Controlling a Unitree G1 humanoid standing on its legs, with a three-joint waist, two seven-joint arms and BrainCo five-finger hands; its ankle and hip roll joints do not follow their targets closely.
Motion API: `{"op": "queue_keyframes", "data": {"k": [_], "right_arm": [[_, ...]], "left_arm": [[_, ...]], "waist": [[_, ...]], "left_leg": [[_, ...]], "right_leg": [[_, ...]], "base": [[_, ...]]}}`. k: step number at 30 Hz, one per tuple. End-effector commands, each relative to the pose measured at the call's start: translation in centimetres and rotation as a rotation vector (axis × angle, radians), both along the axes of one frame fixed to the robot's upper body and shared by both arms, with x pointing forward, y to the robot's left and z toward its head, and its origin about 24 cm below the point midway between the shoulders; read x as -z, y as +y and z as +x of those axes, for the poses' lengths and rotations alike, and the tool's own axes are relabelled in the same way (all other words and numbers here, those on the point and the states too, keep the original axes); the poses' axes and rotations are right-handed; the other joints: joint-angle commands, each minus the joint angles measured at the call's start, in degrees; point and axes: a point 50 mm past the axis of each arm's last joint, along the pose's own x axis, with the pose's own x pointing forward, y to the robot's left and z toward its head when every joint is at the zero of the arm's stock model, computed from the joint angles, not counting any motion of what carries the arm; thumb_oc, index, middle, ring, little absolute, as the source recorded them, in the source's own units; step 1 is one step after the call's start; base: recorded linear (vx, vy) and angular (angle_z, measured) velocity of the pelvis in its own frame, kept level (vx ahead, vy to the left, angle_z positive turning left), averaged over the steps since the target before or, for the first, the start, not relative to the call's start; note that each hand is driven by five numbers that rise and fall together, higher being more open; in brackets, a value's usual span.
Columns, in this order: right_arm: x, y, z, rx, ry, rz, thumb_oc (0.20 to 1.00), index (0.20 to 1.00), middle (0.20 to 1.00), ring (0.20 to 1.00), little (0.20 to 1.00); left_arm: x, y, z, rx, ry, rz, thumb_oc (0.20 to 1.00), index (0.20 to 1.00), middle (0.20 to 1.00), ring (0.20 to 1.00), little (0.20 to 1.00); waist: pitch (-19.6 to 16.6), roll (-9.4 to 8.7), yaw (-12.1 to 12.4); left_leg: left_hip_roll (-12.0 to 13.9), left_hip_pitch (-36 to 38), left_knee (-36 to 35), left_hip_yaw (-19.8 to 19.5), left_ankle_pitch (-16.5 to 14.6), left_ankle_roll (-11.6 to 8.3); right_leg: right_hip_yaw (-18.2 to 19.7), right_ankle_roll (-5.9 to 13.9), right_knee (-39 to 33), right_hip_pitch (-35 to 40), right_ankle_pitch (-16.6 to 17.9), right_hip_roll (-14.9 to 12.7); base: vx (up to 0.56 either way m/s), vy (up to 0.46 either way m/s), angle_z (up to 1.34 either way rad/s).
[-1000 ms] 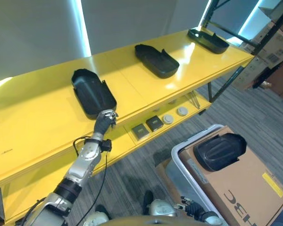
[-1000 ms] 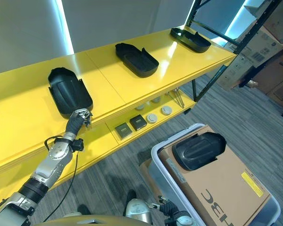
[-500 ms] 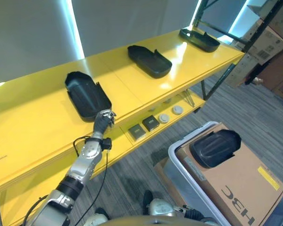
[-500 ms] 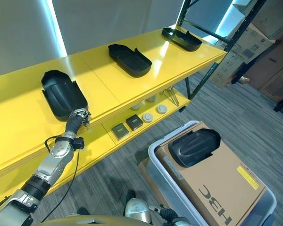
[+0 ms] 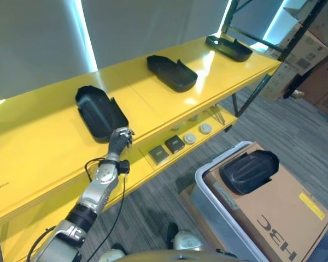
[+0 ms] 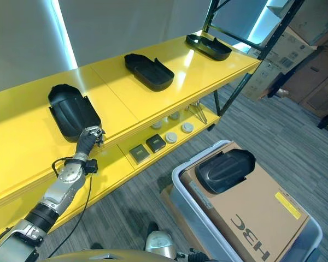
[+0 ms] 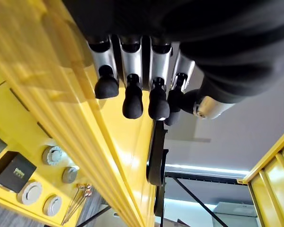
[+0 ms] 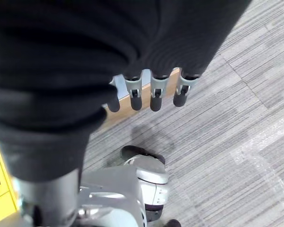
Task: Move parts from the plastic box to the shelf.
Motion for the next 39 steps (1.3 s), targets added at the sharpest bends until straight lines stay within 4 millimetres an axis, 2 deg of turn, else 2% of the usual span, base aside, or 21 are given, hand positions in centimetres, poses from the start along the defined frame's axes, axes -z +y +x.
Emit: {"op": "queue_keyframes", "data": {"k": [1, 16, 24, 34, 39], "right_arm": [[0.0, -0.6, -0.9, -0.056, 0.022, -0.033, 1.000, 1.000, 1.000, 1.000, 1.000], [0.0, -0.7, -1.3, -0.071, 0.021, -0.027, 1.000, 1.000, 1.000, 1.000, 1.000], [0.0, -0.5, -1.2, -0.081, 0.019, -0.021, 1.000, 1.000, 1.000, 1.000, 1.000], [0.0, -0.4, -1.2, -0.094, 0.026, -0.022, 1.000, 1.000, 1.000, 1.000, 1.000], [0.0, -0.4, -1.2, -0.099, 0.030, -0.023, 1.000, 1.000, 1.000, 1.000, 1.000]], "left_arm": [[-3.2, -0.2, 2.0, -0.035, -0.157, 0.023, 0.200, 0.200, 0.200, 0.200, 0.200], [-2.8, 1.1, 2.9, -0.128, -0.145, 0.035, 0.200, 0.200, 0.200, 0.200, 0.200], [-3.1, 0.6, 3.0, -0.111, -0.154, 0.036, 0.200, 0.200, 0.200, 0.200, 0.200], [-1.9, 1.5, 3.1, -0.178, -0.094, 0.067, 0.200, 0.200, 0.200, 0.200, 0.200], [-2.1, 1.8, 3.5, -0.199, -0.103, 0.066, 0.200, 0.200, 0.200, 0.200, 0.200]], "waist": [[1.1, 0.70, 0.6], [0.9, 0.36, 0.3], [1.1, 0.36, 0.3], [0.8, 0.50, 0.2], [0.7, 0.48, -0.2]], "left_leg": [[7.8, 0.2, 2.5, -0.6, -1.1, -2.37], [8.3, 0.0, 3.4, -0.9, -1.3, -2.48], [8.1, -0.1, 3.5, -1.2, -1.5, -2.35], [8.3, 0.1, 3.5, -1.0, -1.2, -2.50], [8.4, 0.1, 3.3, -0.8, -1.1, -2.56]], "right_leg": [[0.6, 6.47, 1.8, 0.9, -2.1, -5.8], [1.1, 6.43, 2.1, 0.9, -2.5, -5.6], [1.3, 6.32, 2.2, 0.8, -2.6, -5.6], [1.5, 6.36, 2.1, 1.1, -2.5, -5.6], [1.6, 6.45, 1.9, 1.0, -2.5, -5.7]], "base": [[0.00, 0.000, 0.00], [0.00, 0.000, 0.00], [0.00, 0.000, 0.00], [0.00, 0.000, 0.00], [0.00, 0.000, 0.00]]}}
